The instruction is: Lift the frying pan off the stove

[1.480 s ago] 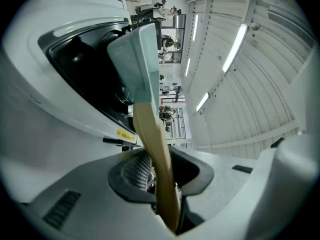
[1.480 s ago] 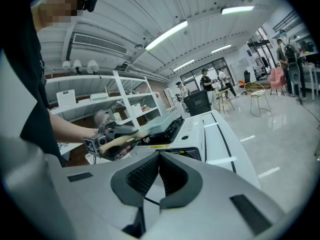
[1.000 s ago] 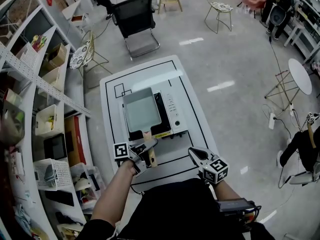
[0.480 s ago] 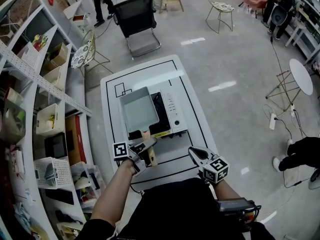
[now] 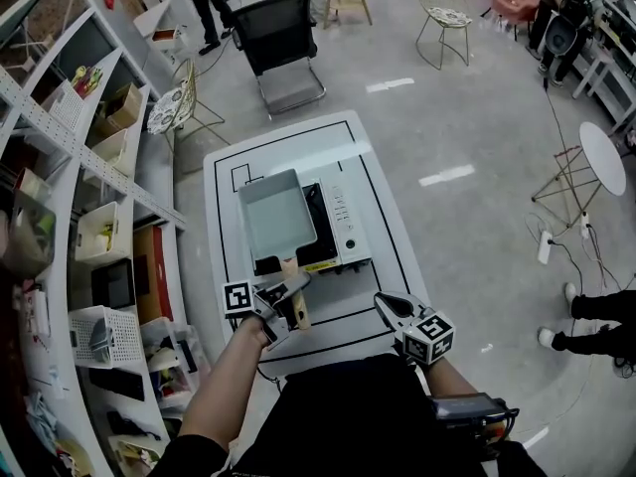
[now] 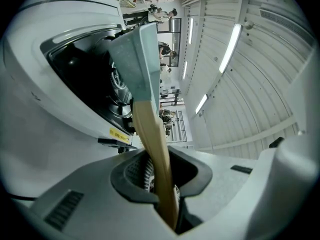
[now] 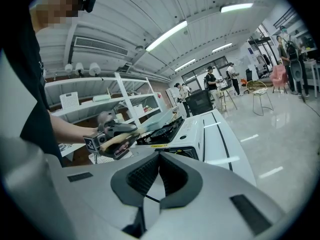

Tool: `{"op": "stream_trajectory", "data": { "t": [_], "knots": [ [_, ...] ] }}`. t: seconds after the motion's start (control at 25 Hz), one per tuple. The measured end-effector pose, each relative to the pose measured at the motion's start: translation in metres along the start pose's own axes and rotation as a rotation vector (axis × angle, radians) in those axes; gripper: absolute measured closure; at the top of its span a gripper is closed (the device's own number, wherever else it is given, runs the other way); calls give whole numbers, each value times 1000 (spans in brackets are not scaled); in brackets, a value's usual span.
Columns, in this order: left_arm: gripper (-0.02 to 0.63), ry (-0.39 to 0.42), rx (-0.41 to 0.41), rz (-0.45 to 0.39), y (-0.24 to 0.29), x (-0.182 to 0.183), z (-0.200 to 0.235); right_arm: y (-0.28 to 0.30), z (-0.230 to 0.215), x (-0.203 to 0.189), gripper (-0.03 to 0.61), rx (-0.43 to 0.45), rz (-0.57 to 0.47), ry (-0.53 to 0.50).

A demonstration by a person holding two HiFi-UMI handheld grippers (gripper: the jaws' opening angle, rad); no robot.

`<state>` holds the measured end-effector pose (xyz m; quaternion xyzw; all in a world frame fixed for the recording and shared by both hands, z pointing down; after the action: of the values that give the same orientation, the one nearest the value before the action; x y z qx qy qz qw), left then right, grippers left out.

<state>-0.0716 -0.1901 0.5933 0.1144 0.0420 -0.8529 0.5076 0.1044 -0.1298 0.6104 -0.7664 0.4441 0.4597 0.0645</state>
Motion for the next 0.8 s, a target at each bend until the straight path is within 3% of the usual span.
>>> {"op": "stream_trajectory", "data": {
  "t": [0.28, 0.8],
  "knots": [
    [538, 4, 4, -35, -5, 3, 0, 16, -9, 0, 554, 48, -15, -19],
    [537, 41, 66, -142, -13, -3, -13, 6, -6, 15, 554, 121, 51, -50]
  ]
}}
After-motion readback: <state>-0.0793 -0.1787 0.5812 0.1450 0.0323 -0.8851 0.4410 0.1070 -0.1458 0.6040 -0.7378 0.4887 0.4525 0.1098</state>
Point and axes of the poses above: the fingertips, and each gripper's own axes: y forward along the fingers, z to its left, x out of its top, the point moved 2 cm from there along -y, backward along the fingers, and after that the axes turned 11 degrees about y, right-handed, at the moved point
